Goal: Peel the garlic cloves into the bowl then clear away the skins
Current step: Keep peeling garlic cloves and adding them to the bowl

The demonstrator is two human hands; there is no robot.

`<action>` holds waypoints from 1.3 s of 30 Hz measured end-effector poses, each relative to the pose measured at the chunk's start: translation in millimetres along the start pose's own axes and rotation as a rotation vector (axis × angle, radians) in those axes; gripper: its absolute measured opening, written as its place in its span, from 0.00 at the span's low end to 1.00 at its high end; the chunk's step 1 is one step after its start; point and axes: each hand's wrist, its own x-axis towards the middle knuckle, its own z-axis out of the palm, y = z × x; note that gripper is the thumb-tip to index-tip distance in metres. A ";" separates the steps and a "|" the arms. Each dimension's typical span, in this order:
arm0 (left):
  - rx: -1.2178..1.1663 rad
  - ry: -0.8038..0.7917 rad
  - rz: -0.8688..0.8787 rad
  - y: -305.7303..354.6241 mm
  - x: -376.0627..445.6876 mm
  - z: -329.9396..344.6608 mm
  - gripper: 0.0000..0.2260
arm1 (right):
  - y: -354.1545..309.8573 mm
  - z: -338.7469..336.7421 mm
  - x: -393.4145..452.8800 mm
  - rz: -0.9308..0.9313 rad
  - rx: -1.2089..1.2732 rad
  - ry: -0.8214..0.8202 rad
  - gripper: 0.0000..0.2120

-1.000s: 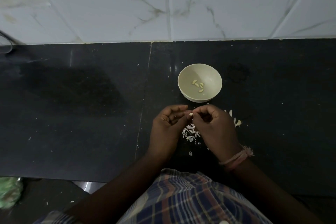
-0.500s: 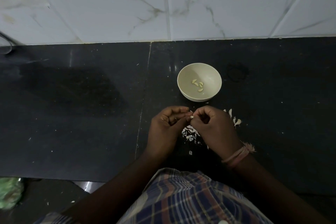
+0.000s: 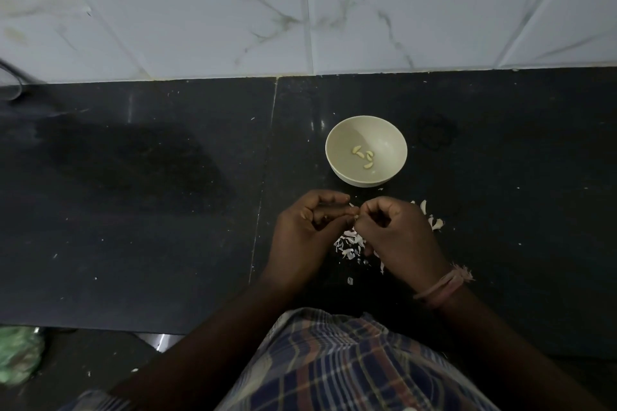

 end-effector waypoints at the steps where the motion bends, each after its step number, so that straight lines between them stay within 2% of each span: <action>1: -0.027 -0.007 -0.010 0.4 0.3 -0.6 0.12 | -1.0 -1.1 -0.3 0.007 0.021 -0.013 0.04; 4: -0.211 -0.017 -0.057 -2.0 4.2 -3.2 0.13 | 0.2 2.0 1.1 0.099 0.168 -0.033 0.06; 8: -0.501 0.037 -0.172 -8.0 6.1 3.1 0.13 | 1.7 11.5 4.7 0.301 0.644 -0.038 0.12; 13: -0.719 0.066 -0.279 -11.0 6.2 11.6 0.16 | 2.7 11.2 6.1 0.334 0.758 -0.028 0.10; 16: -0.827 0.087 -0.355 -12.5 8.2 12.5 0.13 | 5.1 11.5 6.7 0.317 0.678 0.032 0.14; 18: -0.862 0.110 -0.397 -12.7 8.6 12.1 0.13 | 8.3 10.7 6.5 0.279 0.539 0.087 0.19; 21: -0.870 0.135 -0.415 -11.7 8.9 12.2 0.15 | 9.9 9.2 5.5 0.163 0.295 0.147 0.21; 23: -0.874 0.148 -0.422 -11.5 9.4 11.4 0.15 | 11.8 9.7 5.9 0.108 0.228 0.164 0.14; 25: -0.869 0.155 -0.434 -11.1 9.3 11.0 0.14 | 12.0 10.8 6.2 0.074 0.215 0.167 0.02; 29: -0.842 0.152 -0.450 -11.0 9.0 11.8 0.09 | 15.1 11.1 5.1 -0.038 0.080 0.173 0.13; 34: -0.810 0.137 -0.409 -11.8 9.6 12.2 0.08 | 11.0 8.1 4.4 -0.252 0.024 0.080 0.16; 39: -0.733 0.176 -0.337 -15.9 10.4 9.8 0.11 | 12.8 8.9 5.2 -0.245 0.067 0.083 0.16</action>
